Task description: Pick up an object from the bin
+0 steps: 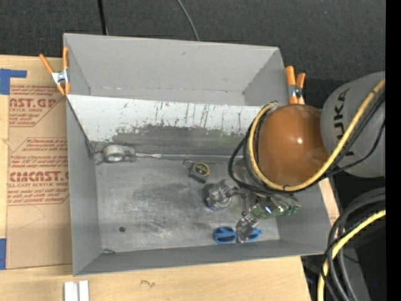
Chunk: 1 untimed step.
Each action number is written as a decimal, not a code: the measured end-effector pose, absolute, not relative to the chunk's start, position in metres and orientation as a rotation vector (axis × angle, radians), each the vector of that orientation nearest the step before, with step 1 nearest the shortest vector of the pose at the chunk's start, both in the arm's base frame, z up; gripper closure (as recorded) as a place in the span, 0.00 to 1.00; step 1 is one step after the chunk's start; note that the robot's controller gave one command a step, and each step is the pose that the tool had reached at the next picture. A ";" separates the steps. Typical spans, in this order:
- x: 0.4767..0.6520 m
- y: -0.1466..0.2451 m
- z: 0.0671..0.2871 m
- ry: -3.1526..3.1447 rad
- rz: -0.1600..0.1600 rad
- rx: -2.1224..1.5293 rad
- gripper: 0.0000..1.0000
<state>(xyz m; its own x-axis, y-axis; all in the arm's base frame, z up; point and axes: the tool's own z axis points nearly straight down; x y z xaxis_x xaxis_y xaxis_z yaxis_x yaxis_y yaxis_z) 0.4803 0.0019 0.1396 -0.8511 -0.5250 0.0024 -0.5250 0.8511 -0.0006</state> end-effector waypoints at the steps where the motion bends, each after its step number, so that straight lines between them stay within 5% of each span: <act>1: 0.489 -0.011 0.072 -2.568 -0.006 1.811 0.00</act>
Offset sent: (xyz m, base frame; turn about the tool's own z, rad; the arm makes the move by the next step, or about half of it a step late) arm 0.0079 -0.0162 -0.0696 -0.6772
